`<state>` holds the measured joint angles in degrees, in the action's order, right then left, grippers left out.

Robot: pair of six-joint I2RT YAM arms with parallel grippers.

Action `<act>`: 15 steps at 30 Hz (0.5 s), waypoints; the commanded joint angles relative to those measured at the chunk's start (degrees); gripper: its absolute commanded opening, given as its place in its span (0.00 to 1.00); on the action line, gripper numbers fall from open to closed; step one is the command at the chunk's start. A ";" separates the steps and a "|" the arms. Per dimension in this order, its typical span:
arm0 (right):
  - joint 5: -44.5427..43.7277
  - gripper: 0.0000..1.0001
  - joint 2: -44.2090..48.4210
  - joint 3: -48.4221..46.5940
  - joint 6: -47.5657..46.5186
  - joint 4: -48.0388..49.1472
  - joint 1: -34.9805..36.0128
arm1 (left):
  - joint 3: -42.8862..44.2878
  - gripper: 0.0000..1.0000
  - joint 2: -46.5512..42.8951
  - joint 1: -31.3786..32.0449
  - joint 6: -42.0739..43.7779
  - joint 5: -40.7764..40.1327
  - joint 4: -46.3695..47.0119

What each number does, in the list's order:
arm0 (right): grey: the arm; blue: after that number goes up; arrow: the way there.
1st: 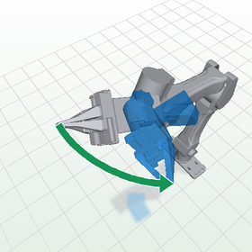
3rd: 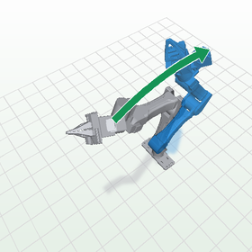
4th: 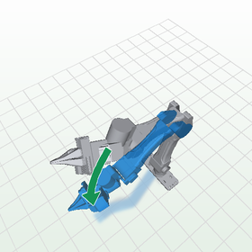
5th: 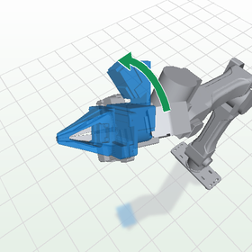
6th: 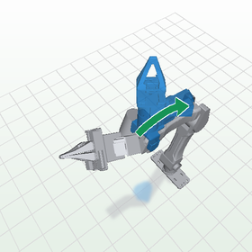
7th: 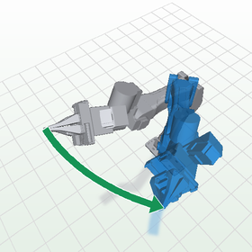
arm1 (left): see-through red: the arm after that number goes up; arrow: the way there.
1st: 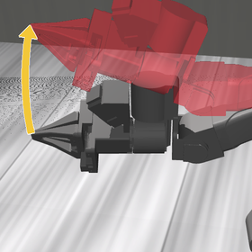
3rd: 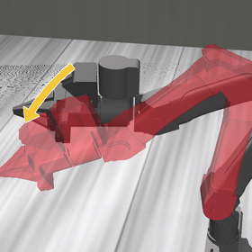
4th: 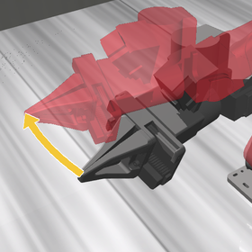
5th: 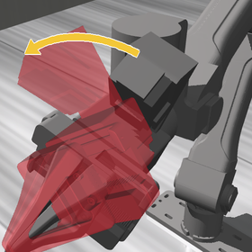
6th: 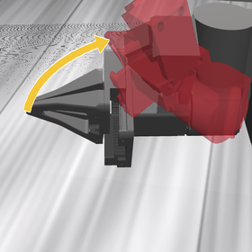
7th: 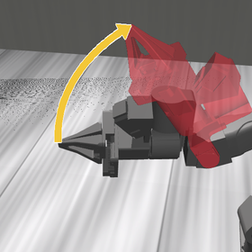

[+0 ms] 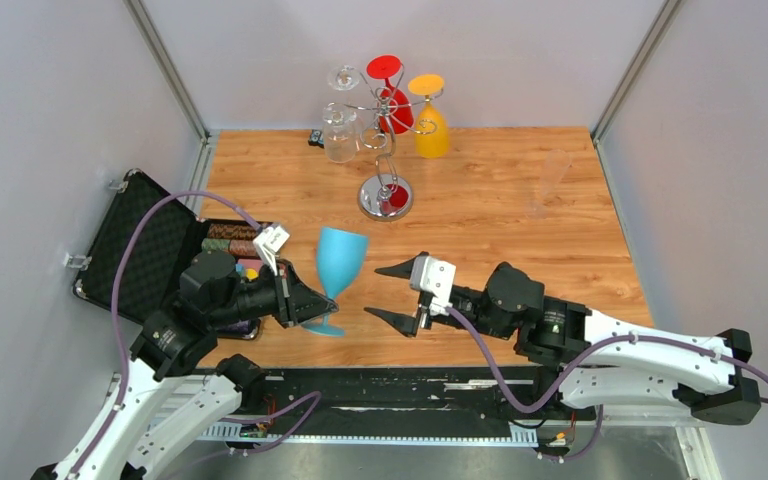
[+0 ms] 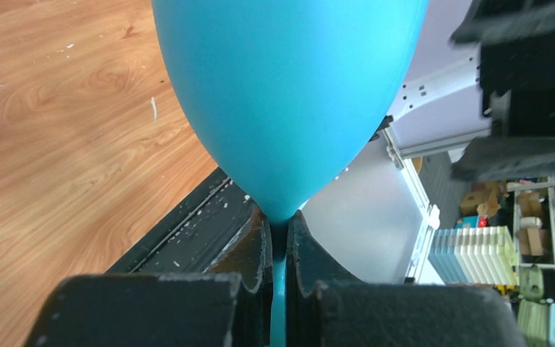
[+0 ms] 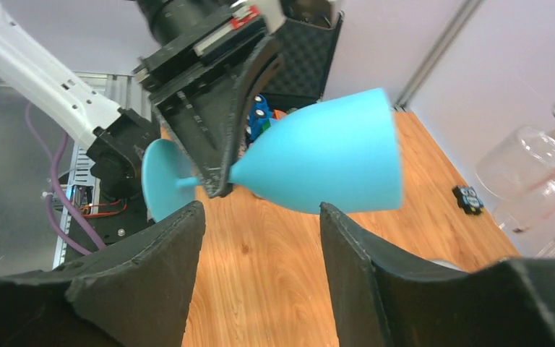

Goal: Take the wine glass off the wine glass rack
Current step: Place the wine glass at the center of the board.

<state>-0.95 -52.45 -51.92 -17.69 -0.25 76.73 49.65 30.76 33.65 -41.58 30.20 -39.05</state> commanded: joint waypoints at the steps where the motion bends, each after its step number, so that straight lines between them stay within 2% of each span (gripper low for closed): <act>1: -4.81 0.62 -1.40 -8.09 4.27 -8.52 -1.14 | 0.67 0.00 -1.13 0.00 6.46 2.69 -3.55; 8: -0.14 0.62 -7.67 -20.37 8.93 -20.28 -4.56 | 1.83 0.00 -2.79 -0.07 13.19 8.59 -8.50; 15: 16.69 0.58 -13.25 -31.03 13.68 -30.77 -10.40 | 4.09 0.00 -4.50 -0.06 19.28 10.70 -15.60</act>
<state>4.84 -63.99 -77.52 -8.62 -23.68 69.04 50.68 26.96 33.67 -27.92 37.89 -50.89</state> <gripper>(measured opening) 0.592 0.032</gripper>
